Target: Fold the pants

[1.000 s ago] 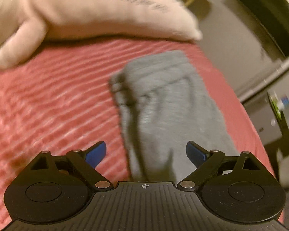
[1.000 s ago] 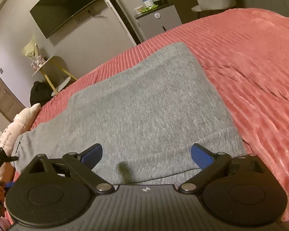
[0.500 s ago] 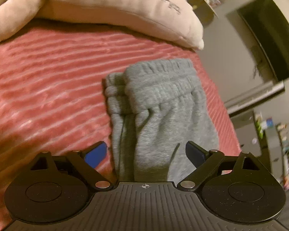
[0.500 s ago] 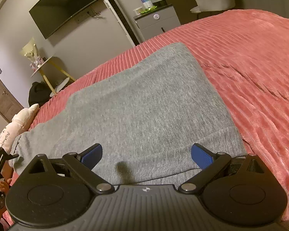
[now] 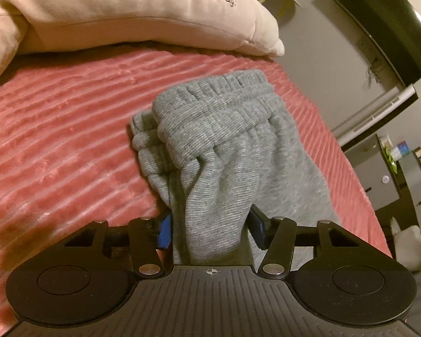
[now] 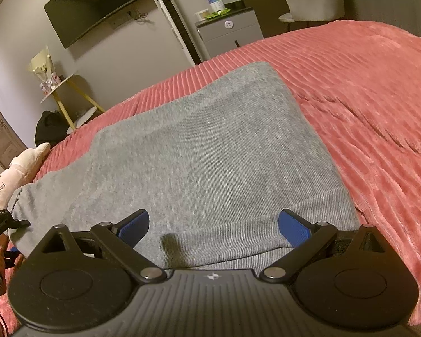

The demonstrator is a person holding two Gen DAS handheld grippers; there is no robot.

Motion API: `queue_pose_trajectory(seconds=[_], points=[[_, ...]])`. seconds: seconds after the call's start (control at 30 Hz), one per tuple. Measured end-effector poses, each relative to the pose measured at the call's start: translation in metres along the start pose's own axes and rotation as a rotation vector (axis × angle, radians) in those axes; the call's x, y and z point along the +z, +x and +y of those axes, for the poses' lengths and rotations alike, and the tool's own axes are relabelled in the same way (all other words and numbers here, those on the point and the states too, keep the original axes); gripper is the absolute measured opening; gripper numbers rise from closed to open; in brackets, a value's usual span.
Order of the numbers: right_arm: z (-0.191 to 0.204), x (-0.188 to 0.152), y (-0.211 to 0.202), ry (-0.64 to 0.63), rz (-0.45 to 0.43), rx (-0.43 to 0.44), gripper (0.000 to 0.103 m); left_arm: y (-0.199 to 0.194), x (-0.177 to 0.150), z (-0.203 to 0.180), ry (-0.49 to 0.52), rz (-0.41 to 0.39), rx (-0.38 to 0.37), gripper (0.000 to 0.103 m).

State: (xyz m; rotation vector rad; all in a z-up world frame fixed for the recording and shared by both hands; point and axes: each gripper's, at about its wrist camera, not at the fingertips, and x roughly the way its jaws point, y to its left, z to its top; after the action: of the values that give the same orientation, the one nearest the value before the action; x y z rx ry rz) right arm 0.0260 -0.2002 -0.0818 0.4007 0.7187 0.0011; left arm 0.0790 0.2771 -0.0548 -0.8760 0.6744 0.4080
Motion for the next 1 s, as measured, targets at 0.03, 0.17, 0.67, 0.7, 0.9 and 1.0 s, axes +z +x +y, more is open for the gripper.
queue_pose_trajectory(seconds=[0.03, 0.17, 0.67, 0.7, 0.9, 1.0], points=[[0.001, 0.0, 0.0, -0.003, 0.0, -0.003, 0.099, 0.0, 0.0, 0.0, 0.0, 0.0, 0.0, 0.056], [0.004, 0.0, 0.002, -0.03, 0.006, -0.022, 0.099, 0.0, 0.002, 0.001, -0.005, -0.001, -0.002, 0.044], [0.003, 0.0, 0.004, -0.03, 0.006, -0.024, 0.099, 0.008, 0.005, 0.03, -0.233, -0.019, -0.17, 0.049], [0.003, 0.0, 0.004, -0.029, 0.006, -0.023, 0.099, 0.01, 0.007, 0.034, -0.268, -0.015, -0.189, 0.048], [0.0, 0.0, 0.001, 0.001, -0.001, -0.007, 0.099, -0.001, 0.01, 0.016, -0.194, -0.056, -0.159, 0.025], [-0.004, 0.001, 0.0, 0.028, -0.009, 0.006, 0.099, -0.022, 0.009, -0.016, -0.044, -0.143, -0.163, 0.022]])
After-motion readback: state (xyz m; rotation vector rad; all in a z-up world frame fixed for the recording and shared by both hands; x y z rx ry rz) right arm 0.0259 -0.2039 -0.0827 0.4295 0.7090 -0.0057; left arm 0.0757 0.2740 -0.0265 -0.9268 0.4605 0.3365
